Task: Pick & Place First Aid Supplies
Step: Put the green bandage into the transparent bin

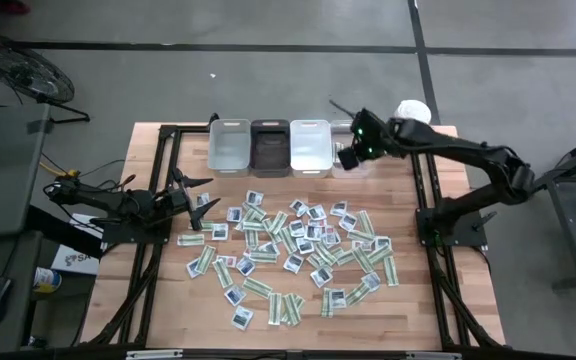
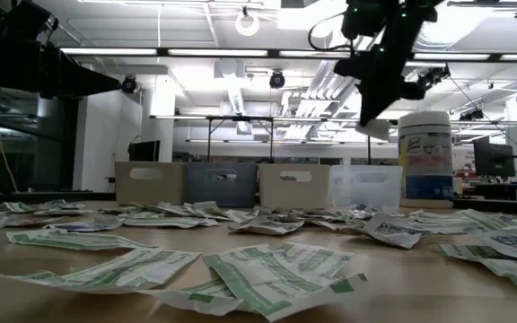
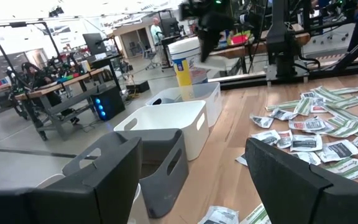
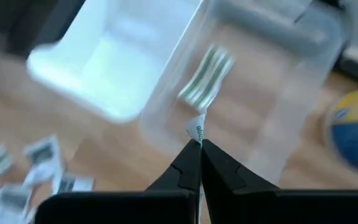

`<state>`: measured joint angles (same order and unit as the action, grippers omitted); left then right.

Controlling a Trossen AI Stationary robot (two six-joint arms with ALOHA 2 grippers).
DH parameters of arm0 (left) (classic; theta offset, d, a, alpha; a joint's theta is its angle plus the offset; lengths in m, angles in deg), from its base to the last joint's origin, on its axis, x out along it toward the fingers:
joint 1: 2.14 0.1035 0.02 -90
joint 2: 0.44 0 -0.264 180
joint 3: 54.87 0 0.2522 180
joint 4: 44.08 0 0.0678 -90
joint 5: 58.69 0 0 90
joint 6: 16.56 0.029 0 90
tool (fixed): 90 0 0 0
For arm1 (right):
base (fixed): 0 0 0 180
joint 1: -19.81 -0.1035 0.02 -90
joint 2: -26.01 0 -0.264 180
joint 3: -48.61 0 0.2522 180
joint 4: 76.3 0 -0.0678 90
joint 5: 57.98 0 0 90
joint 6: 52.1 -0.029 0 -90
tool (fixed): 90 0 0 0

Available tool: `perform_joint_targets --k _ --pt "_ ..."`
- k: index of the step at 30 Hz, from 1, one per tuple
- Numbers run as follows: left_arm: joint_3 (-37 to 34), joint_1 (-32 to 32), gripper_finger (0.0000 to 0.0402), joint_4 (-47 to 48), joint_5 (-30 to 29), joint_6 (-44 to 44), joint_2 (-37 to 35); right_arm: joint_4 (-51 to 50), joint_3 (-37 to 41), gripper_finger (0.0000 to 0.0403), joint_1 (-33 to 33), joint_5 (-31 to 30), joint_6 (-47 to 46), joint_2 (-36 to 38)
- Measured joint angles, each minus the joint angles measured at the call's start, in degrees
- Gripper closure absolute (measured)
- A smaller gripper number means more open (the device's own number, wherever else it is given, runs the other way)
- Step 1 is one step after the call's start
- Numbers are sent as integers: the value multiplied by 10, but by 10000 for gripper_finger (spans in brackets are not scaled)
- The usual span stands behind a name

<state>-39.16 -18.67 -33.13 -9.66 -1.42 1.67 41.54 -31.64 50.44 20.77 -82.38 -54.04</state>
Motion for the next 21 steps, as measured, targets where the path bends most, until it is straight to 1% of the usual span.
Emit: perform_joint_targets --k 4,7,11,17,21 --pt "0 0 121 0 0 0 0 -6 -32 402 40 -3 10 -58" --pt "0 0 121 0 0 0 0 -5 -45 402 67 15 7 -105" --pt "0 0 121 0 0 0 0 -4 -55 402 92 24 -5 -152" --pt "0 0 121 0 0 0 0 -3 -56 399 107 26 -7 -183" --pt "0 0 121 0 0 0 0 -3 -56 386 106 28 -7 -190"
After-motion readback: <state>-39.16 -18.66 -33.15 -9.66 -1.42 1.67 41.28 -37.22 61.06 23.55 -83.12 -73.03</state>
